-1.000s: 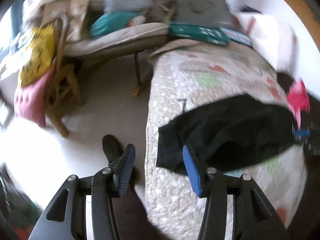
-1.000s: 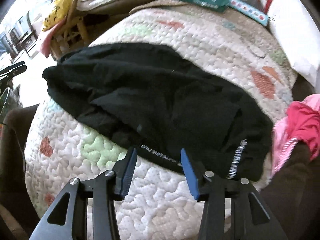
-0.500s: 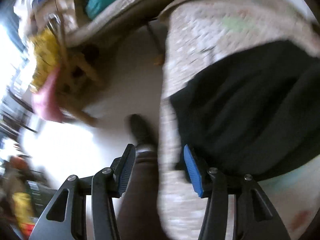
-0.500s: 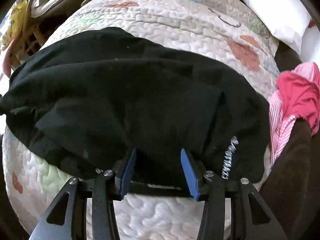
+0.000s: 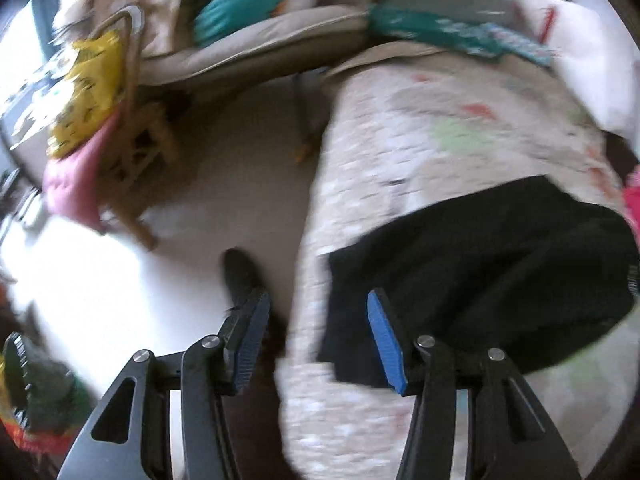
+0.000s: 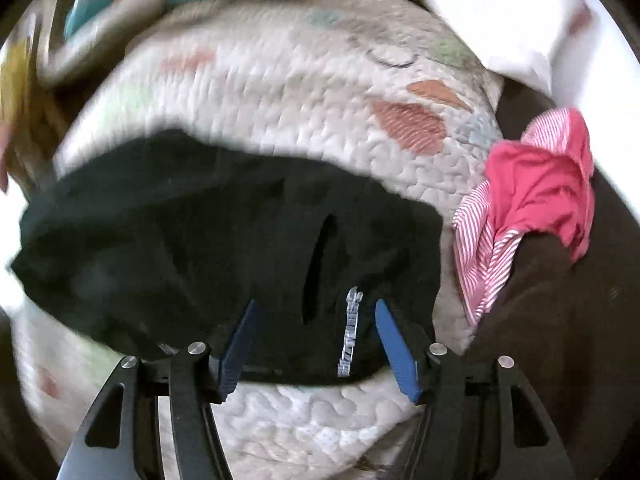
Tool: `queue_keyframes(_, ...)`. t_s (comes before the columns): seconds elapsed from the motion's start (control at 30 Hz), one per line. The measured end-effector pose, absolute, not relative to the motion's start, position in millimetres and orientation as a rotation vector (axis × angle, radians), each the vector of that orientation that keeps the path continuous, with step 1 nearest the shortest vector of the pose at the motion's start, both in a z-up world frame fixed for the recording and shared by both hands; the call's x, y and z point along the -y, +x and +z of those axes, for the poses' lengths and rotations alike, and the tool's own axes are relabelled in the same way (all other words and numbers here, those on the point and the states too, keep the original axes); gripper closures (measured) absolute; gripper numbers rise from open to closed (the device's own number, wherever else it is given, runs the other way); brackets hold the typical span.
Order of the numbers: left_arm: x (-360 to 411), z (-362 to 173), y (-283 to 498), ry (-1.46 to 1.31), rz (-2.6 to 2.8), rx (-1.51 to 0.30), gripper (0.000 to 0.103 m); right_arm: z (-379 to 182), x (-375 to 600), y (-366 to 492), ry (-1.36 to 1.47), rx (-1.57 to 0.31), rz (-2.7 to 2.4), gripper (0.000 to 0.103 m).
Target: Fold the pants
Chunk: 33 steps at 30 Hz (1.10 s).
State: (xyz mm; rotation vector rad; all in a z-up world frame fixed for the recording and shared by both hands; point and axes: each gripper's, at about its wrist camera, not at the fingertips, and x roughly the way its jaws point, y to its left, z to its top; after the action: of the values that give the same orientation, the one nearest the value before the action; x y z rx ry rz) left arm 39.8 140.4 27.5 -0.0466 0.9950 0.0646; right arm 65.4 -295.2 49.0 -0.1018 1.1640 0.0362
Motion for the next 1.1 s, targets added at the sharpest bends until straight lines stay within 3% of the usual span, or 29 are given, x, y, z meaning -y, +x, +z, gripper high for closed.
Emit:
queue_keyframes(0.13,-105.1,21.6,46.2,-0.043,-0.045,-0.999,0.051,69.1,334.6,73.6,0.149,-1.135,0.033,0.037)
queue_keyframes(0.53,-99.5,-19.6,43.0,-0.090,-0.113,-1.076,0.051,8.3,357.4,102.0,0.075,-1.325,-0.120,0.038)
queue_keyframes(0.67,-102.2,-21.8,40.3,-0.088,-0.122,-1.081,0.051,3.2,349.2,95.3,0.048,-1.356,-0.052,0.080)
queue_keyframes(0.83,-111.8,-16.1,36.1,-0.104,-0.100,-1.074,0.051,18.1,339.0,91.3,-0.146,-1.357,-0.085,0.087)
queue_keyframes(0.97,-140.4,-12.1,30.9,-0.191,-0.034,-1.063,0.051,18.3,343.1,90.8,-0.224,-1.376,-0.156,0.085)
queue_keyframes(1.0,-149.9,-11.8,29.7,-0.228,-0.015,-1.061,0.051,15.0,343.3,90.1,-0.233,-1.392,-0.169,0.077)
queue_keyframes(1.07,-170.0,-11.8,26.7,-0.321,0.016,-1.053,0.051,8.2,342.7,88.5,-0.286,-1.425,-0.224,0.045)
queue_keyframes(1.1,-176.7,-11.9,25.0,-0.359,0.026,-1.046,0.051,10.3,341.0,86.4,-0.323,-1.416,-0.245,0.039)
